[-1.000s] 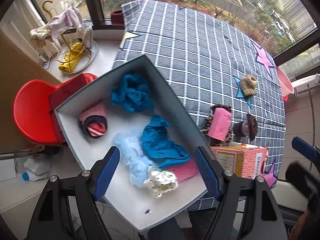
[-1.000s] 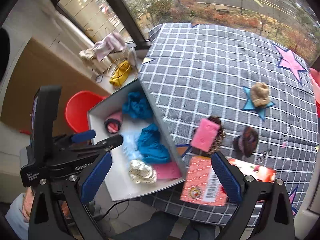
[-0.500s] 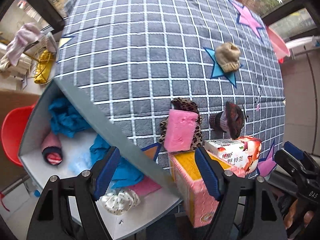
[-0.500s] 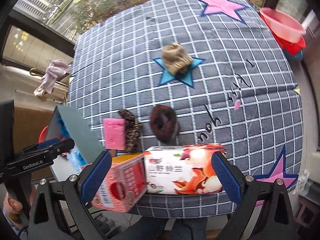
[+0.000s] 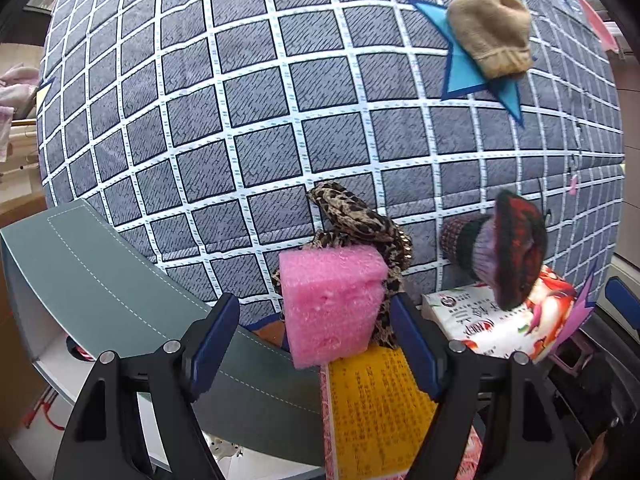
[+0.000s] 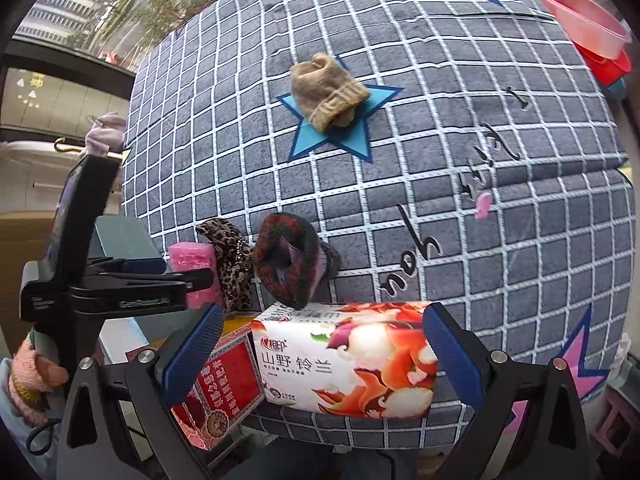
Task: Organize soft objects
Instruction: 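Grasp the pink foam sponge with the left gripper while the right gripper grasps the red-green knit hat, then lift the pink sponge and knit hat and carry them over the white box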
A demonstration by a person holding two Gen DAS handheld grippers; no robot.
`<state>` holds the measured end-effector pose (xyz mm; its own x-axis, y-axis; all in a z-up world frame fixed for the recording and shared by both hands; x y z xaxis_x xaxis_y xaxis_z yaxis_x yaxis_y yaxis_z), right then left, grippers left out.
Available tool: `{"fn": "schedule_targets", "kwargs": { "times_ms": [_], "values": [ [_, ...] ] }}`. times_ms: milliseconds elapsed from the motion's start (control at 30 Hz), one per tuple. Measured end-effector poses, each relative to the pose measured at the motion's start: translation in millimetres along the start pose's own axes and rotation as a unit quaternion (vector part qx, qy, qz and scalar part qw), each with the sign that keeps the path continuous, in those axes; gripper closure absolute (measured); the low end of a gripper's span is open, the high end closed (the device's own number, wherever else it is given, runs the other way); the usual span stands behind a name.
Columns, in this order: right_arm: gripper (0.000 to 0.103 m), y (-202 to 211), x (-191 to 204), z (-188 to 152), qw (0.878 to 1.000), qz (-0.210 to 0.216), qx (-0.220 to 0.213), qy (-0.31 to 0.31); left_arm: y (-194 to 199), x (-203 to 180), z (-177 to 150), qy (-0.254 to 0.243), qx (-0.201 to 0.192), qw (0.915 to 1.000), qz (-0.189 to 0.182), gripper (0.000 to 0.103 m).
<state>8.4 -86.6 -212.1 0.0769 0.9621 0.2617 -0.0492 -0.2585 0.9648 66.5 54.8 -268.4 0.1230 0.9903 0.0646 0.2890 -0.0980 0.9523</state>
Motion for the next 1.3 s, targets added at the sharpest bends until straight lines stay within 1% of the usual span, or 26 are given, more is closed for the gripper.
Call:
{"fn": "schedule_targets", "kwargs": {
  "times_ms": [100,233,367,400,433,467,500,533,567,600,667,733,833,1000,1100,1167,1300],
  "values": [
    [0.002,-16.4,9.8,4.7,0.999,0.005,0.016,0.033,-6.3,-0.2,0.8,0.005,0.006,0.9999,0.011,0.023],
    [0.002,-38.6,19.3,8.4,0.997,0.001,0.036,0.073,-12.6,2.3,-0.1,0.013,0.008,0.9996,0.026,0.023],
    [0.002,-59.9,21.7,15.1,0.995,0.002,0.050,0.087,-16.3,2.0,2.9,0.012,0.009,0.9994,0.031,0.023],
    [0.002,-64.5,21.3,17.3,0.995,0.002,0.052,0.087,-17.8,-1.9,3.4,0.011,0.007,0.9995,0.029,0.027],
    [0.003,-69.3,20.2,19.5,0.995,0.003,0.055,0.086,-19.0,-5.6,7.9,0.011,0.007,0.9995,0.029,0.036],
    [0.007,-73.5,19.0,21.2,0.995,0.004,0.058,0.083,-19.4,-5.5,7.5,0.014,0.011,0.9995,0.027,0.041],
    [0.012,-77.7,18.2,22.6,0.995,0.007,0.062,0.079,-20.4,-6.7,11.8,0.017,0.014,0.9995,0.023,0.050],
    [0.029,-81.5,17.6,23.5,0.995,0.012,0.066,0.076,-20.6,-7.4,15.1,0.020,0.017,0.9995,0.019,0.050],
    [0.047,-84.2,15.6,23.5,0.995,0.014,0.071,0.073,-19.7,-6.8,15.4,0.023,0.015,0.9995,0.013,0.050],
    [0.049,-86.6,12.6,22.8,0.995,0.010,0.076,0.070,-18.6,0.6,18.5,0.024,0.011,0.9996,0.011,0.050],
    [0.060,-84.9,8.1,23.6,0.995,0.010,0.072,0.066,-15.4,11.3,20.2,0.027,0.004,0.9996,0.004,0.051],
    [0.063,-79.1,2.8,24.2,0.996,0.012,0.064,0.060,-6.4,14.0,21.7,0.031,-0.010,0.9995,-0.005,0.051],
    [0.066,-68.8,-8.0,25.9,0.998,0.018,0.051,0.042,11.4,19.7,26.2,0.036,-0.034,0.9987,-0.017,0.051],
    [0.066,-45.7,-23.0,28.2,0.999,0.026,0.028,0.013,40.6,19.6,35.0,0.038,-0.074,0.9958,-0.038,0.051],
    [0.066,-35.4,-24.5,31.7,1.000,0.024,0.016,0.001,56.1,14.6,38.7,0.029,-0.100,0.9937,-0.041,0.051],
    [0.066,-26.8,-27.8,32.6,1.000,0.020,0.005,-0.010,66.0,9.7,35.6,0.021,-0.115,0.9923,-0.042,0.051],
    [0.066,-7.7,-37.3,28.9,0.999,0.016,-0.017,-0.026,83.2,-9.5,31.7,0.007,-0.129,0.9899,-0.058,0.051]
  ]
}}
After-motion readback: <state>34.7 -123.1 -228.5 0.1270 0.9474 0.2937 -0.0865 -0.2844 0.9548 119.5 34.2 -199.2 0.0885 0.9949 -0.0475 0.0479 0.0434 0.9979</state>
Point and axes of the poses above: each gripper's, at about its wrist camera, not at the fingertips, and y roughly against the way its jaws point, x to its left, z to its top, the point moved 8 cm from there along -y, roughly the way its jaws point, and after that the axes turned 14 degrees about y, right-handed, at the moved point
